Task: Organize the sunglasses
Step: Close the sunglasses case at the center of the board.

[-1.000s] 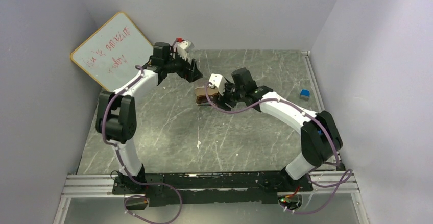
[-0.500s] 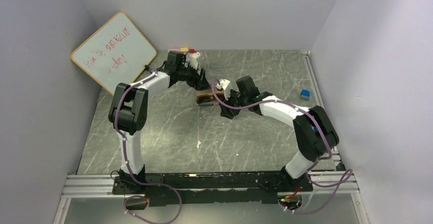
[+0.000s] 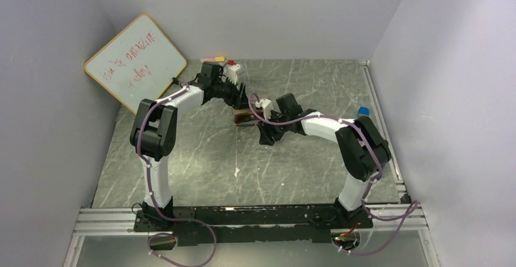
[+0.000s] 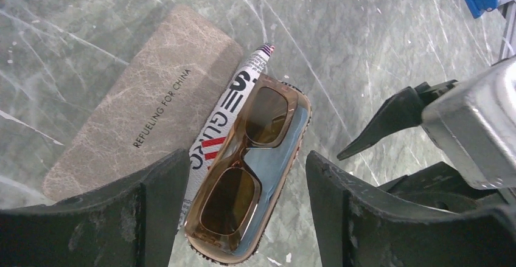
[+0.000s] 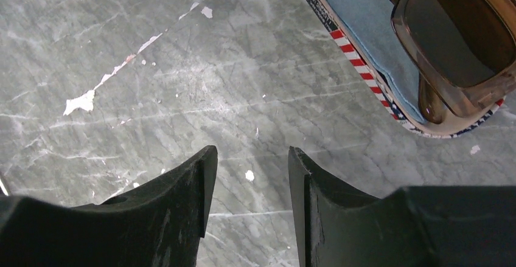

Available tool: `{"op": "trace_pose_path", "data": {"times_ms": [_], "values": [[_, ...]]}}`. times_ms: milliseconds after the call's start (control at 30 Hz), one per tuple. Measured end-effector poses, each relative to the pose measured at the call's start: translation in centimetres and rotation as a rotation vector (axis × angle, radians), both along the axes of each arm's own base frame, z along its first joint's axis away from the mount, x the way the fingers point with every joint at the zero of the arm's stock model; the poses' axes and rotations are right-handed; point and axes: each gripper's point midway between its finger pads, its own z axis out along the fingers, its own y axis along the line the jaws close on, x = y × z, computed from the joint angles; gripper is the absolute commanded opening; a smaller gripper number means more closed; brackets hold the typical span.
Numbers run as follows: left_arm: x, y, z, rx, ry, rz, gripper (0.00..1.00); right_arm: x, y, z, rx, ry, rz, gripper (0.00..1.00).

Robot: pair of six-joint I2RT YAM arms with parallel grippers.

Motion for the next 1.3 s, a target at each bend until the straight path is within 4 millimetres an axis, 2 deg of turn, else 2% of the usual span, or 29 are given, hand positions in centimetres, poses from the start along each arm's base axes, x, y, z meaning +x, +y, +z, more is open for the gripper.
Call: {"op": "trace_pose_path", "data": {"times_ms": [167,367,833,1033,1167,1300], "values": [[-0.5,0.0,-0.1,-0.002,0.019,-0.013,0.74,0.5,0.5,-0.3,0.033,0.05,-0.02,0.5],[-0.6,0.0,-0.2,0.002,0.028,-0.014,0.73,1.6,0.1,-0.7,0.081,0.122,-0.08,0.5],[-1.2,-0.2,0.0,-0.015,0.049,-0.033,0.71,2.6,0.1,-0.6,0.219,0.26,-0.154,0.48],[-1.4,-0.3,0.1,-0.024,0.06,-0.037,0.69,3.4,-0.4,-0.9,0.265,0.312,-0.198,0.47],[-1.8,-0.4,0.1,-0.038,0.09,-0.037,0.61,3.7,-0.5,-0.8,0.295,0.333,-0.211,0.43],[-2.3,-0.4,-0.3,-0.043,0.12,-0.036,0.6,3.8,-0.3,-0.7,0.316,0.35,-0.215,0.43]]}}
